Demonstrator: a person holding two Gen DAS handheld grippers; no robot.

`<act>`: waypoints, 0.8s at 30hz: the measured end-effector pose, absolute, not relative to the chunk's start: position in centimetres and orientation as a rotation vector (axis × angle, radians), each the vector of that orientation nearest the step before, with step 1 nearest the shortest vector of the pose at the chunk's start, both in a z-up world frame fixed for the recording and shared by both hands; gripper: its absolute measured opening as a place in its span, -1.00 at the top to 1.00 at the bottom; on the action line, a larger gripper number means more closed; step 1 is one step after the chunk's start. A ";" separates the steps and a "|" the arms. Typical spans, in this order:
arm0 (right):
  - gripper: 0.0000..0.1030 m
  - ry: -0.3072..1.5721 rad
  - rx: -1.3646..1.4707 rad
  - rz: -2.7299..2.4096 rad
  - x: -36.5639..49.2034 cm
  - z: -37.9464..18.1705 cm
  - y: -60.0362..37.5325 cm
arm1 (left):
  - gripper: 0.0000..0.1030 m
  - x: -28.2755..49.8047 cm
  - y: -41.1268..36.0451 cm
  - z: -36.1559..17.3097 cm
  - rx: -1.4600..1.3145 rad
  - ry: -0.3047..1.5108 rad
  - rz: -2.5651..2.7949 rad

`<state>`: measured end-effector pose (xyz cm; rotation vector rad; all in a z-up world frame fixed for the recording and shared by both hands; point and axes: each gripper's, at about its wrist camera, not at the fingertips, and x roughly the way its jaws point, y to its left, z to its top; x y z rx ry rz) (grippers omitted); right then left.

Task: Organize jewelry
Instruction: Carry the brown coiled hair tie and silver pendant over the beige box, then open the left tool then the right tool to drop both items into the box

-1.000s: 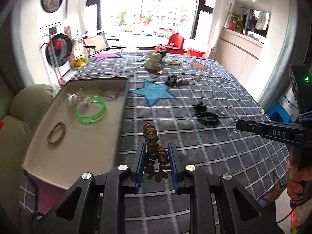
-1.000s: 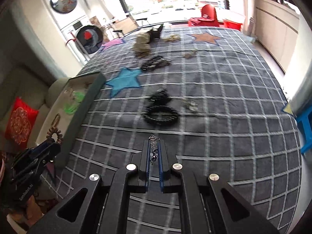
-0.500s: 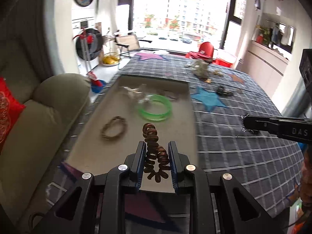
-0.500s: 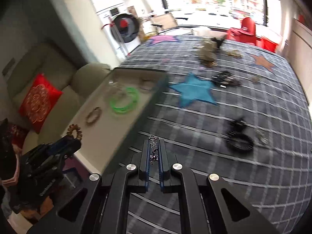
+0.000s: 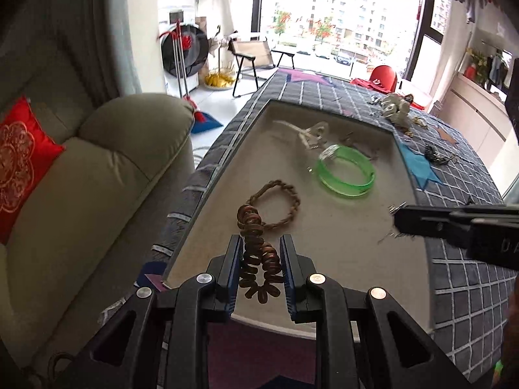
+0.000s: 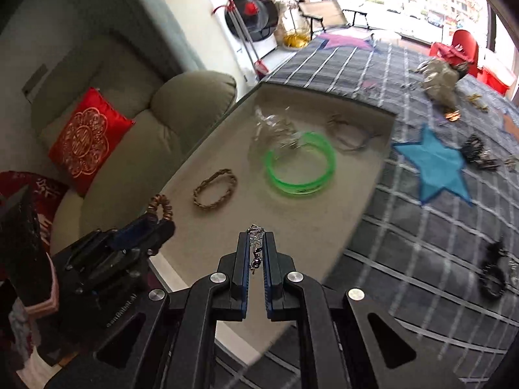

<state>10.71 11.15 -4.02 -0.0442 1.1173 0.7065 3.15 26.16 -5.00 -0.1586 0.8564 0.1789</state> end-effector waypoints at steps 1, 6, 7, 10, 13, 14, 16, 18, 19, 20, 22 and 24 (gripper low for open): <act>0.84 1.125 -0.045 0.708 10.8 -4.2 11.4 | 0.50 3.3 26.2 -5.2 -0.160 0.861 0.183; 0.84 1.155 -0.055 0.703 11.6 -5.8 13.1 | 0.50 4.2 26.3 -6.4 -0.156 0.892 0.191; 0.84 1.156 -0.057 0.700 11.7 -6.0 13.3 | 0.50 4.2 26.4 -6.6 -0.154 0.897 0.194; 0.85 1.167 -0.060 0.690 12.1 -6.7 13.6 | 0.50 4.5 26.4 -7.0 -0.154 0.912 0.195; 0.85 1.181 -0.062 0.674 12.4 -7.6 13.8 | 0.50 4.6 26.3 -7.2 -0.147 0.918 0.202; 0.85 1.187 -0.061 0.670 12.5 -7.9 13.7 | 0.50 4.7 26.2 -7.3 -0.144 0.920 0.201; 0.85 1.193 -0.056 0.667 12.7 -8.2 13.6 | 0.47 4.8 26.1 -7.4 -0.138 0.927 0.200; 0.84 1.190 -0.052 0.673 12.8 -8.2 13.6 | 0.26 4.9 26.0 -7.5 -0.130 0.931 0.207; 0.84 1.191 -0.053 0.675 12.8 -8.2 13.5 | 0.10 5.0 25.9 -7.5 -0.130 0.930 0.208; 0.84 1.192 -0.051 0.676 12.8 -8.2 13.5 | 0.06 4.9 25.9 -7.4 -0.130 0.926 0.207; 0.84 1.193 -0.046 0.678 12.8 -8.3 13.5 | 0.05 4.9 25.8 -7.3 -0.125 0.922 0.209; 0.84 1.198 -0.039 0.682 12.9 -8.3 13.3 | 0.05 5.0 25.7 -7.3 -0.121 0.927 0.210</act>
